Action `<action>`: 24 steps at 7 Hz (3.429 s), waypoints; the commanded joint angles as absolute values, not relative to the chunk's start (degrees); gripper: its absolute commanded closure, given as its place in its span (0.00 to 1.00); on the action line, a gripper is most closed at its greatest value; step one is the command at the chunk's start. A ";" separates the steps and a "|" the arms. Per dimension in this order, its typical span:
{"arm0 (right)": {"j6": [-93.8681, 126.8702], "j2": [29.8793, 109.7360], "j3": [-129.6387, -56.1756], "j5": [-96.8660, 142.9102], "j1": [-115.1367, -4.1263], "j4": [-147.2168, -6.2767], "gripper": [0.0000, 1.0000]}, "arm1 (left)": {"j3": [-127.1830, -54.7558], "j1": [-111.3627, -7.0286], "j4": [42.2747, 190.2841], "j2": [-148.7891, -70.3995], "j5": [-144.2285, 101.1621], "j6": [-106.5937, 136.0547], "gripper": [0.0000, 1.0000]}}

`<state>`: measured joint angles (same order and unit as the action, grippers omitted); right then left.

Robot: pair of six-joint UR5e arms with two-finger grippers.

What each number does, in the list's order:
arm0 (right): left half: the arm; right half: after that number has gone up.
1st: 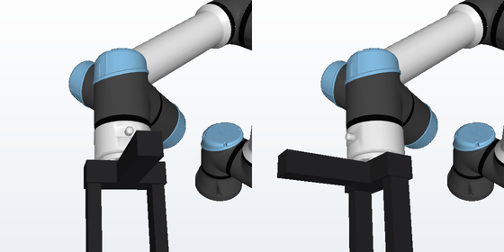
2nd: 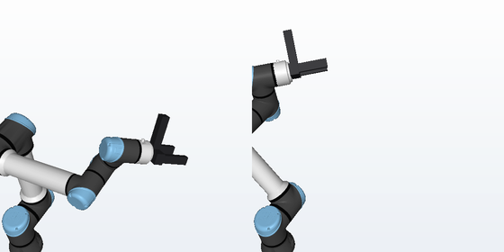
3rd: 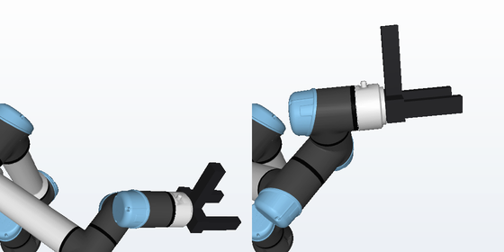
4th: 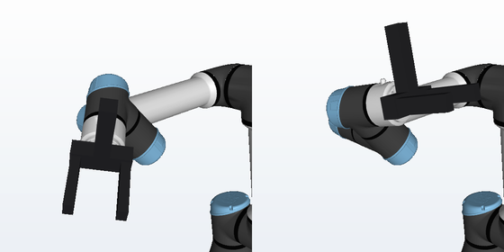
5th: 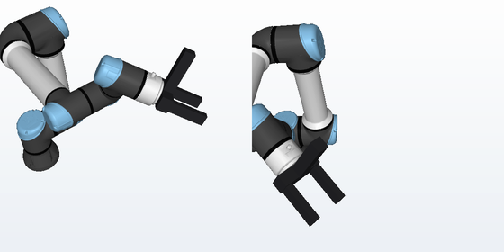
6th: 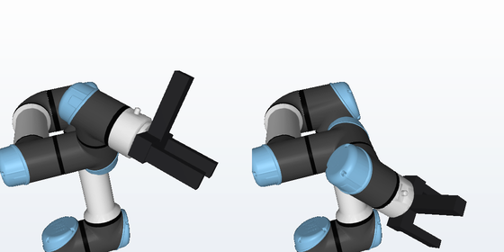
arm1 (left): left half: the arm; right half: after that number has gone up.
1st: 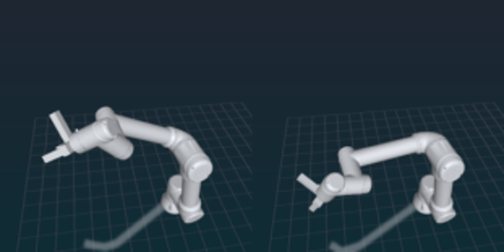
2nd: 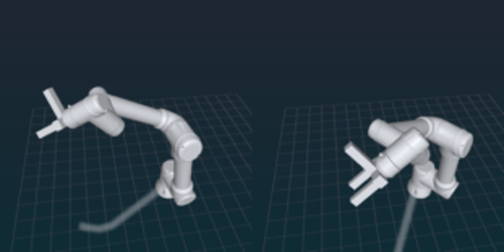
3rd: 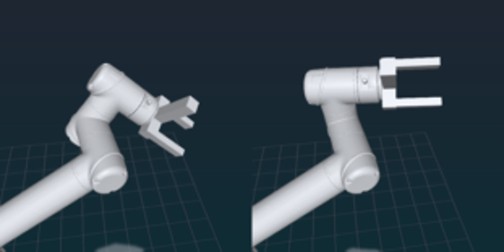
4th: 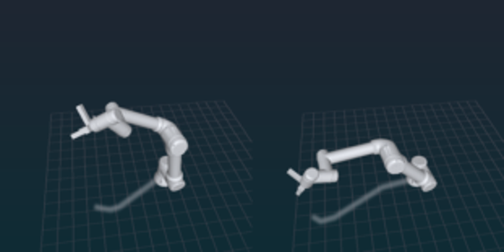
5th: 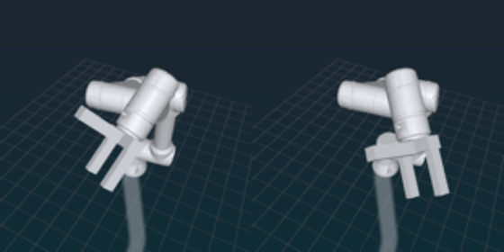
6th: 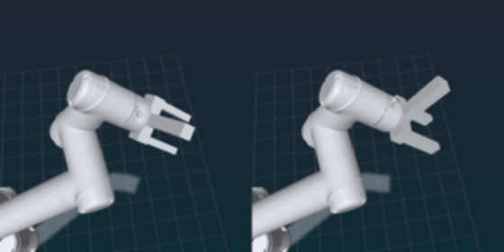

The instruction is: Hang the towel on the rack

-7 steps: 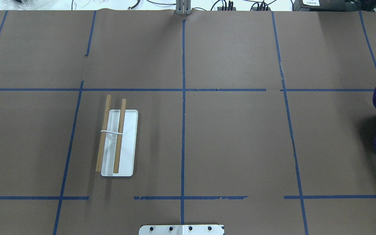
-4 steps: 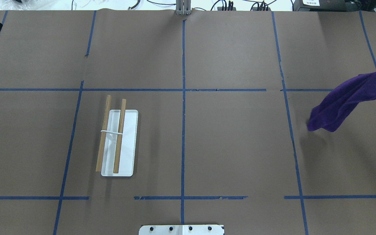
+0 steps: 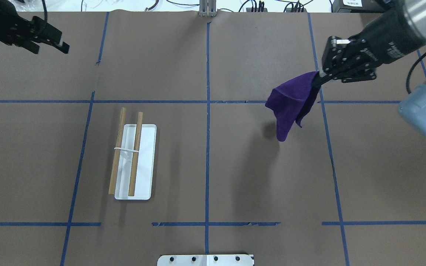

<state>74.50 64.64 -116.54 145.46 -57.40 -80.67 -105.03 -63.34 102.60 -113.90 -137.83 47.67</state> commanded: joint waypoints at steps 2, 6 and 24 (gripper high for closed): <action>75.76 56.09 -115.05 134.26 -44.60 -80.86 1.00 | -104.85 -51.62 111.27 -120.74 -138.16 77.19 0.01; 75.15 53.35 -115.14 129.38 -41.05 -80.77 1.00 | -102.32 -44.66 118.00 -128.48 -138.08 106.89 0.01; 75.24 53.08 -116.89 127.18 -41.40 -80.33 0.00 | -98.96 -43.59 137.80 -127.62 -135.79 123.58 1.00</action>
<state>75.43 52.26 -116.07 127.81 -41.28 -80.46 -98.94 -43.59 137.08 -128.10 -135.72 124.29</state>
